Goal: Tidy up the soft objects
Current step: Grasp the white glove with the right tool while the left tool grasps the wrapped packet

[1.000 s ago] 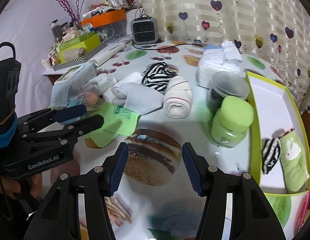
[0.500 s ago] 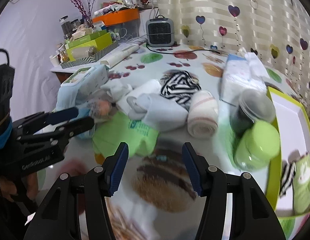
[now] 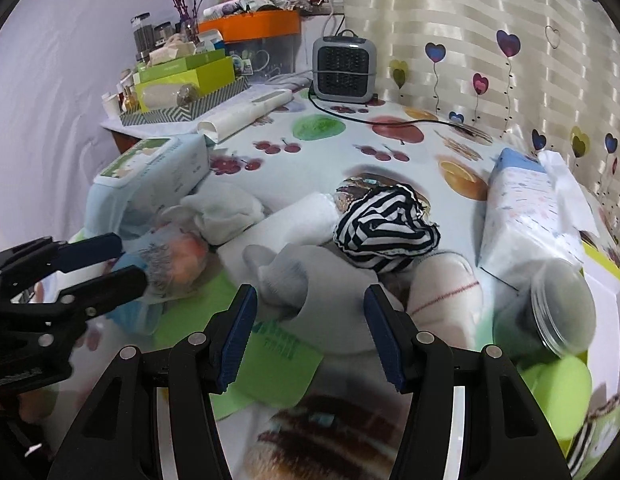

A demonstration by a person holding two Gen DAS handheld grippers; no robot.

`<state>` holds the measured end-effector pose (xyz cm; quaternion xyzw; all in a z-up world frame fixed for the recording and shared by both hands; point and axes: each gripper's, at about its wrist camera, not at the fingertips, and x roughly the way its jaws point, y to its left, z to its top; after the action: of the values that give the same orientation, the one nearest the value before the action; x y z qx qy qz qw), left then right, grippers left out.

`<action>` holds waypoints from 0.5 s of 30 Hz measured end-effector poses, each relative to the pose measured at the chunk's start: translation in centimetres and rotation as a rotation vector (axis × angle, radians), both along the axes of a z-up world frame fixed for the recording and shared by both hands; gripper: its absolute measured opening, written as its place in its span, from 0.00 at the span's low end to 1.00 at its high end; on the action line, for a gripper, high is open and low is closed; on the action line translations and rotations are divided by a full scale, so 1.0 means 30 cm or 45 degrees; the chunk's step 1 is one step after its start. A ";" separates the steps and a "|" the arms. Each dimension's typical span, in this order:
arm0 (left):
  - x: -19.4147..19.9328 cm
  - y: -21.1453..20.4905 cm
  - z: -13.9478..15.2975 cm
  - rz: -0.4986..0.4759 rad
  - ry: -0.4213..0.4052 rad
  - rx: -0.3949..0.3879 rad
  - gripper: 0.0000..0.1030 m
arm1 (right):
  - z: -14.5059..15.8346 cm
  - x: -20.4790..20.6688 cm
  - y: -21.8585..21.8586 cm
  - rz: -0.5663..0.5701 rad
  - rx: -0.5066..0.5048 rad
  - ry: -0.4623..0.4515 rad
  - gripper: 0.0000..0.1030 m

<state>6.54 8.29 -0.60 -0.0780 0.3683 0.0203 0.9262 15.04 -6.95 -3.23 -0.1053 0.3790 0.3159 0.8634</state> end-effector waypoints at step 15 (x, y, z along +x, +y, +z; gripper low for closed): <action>0.049 -0.017 -0.026 -0.032 0.026 -0.026 0.51 | -0.014 0.024 -0.021 -0.020 0.025 0.008 0.30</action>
<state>8.01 7.79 -1.38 -0.0826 0.3790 0.0059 0.9217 15.75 -7.57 -3.64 -0.0928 0.3795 0.3132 0.8656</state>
